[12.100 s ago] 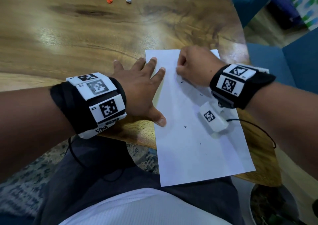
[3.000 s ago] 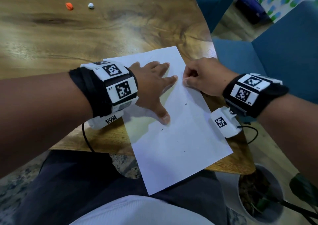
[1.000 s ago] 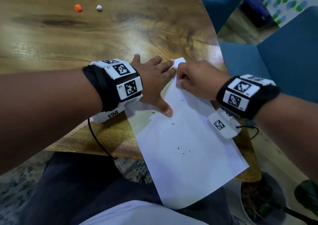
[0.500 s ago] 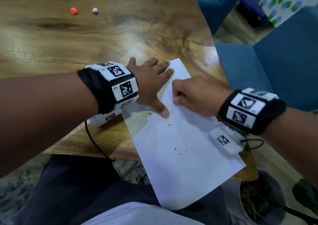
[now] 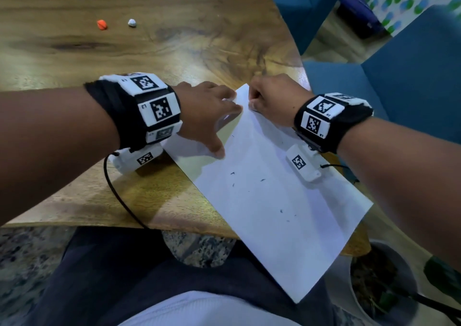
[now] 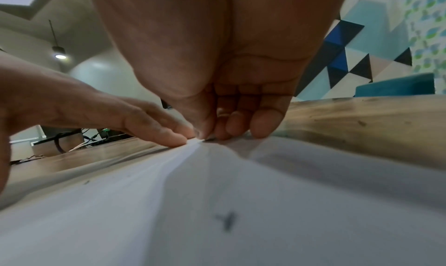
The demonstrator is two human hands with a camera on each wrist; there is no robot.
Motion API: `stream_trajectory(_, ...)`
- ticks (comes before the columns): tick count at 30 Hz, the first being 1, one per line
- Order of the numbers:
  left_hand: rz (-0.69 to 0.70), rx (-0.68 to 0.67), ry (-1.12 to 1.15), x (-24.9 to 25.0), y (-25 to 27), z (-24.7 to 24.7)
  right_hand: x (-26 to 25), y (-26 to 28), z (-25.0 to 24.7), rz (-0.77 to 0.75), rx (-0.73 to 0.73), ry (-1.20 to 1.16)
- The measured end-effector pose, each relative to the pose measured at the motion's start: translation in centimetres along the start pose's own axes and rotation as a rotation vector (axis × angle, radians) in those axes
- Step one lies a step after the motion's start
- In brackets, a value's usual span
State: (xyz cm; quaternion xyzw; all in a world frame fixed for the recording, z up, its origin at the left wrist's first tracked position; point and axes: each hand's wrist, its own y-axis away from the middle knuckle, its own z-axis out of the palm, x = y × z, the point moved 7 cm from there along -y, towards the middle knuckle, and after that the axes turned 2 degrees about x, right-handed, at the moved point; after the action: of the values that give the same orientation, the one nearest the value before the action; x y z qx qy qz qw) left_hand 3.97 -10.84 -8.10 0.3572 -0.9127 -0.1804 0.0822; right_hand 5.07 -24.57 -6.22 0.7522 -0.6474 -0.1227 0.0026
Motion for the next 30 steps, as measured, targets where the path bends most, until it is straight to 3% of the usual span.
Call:
stream_trajectory(6,0.011,0.034,-0.051,-0.3,-0.2,0.0,-2.2,2.7,0.8,-0.042,-0.058,-0.025)
stream_trajectory(12,0.025,0.032,-0.105,-0.6,-0.5,0.3,-6.5,7.2,2.9,-0.214,-0.212,-0.044)
stream_trajectory(21,0.032,-0.028,-0.096,-1.0,-0.4,0.7,-1.3,0.1,-0.5,0.086,0.000,-0.016)
stream_trajectory(24,0.032,-0.037,-0.079,-1.2,-0.5,0.8,-2.7,1.5,0.2,0.022,-0.013,-0.004)
stream_trajectory(30,0.012,-0.030,-0.059,-1.3,-0.5,1.1,-7.4,5.8,3.0,-0.188,-0.198,-0.106)
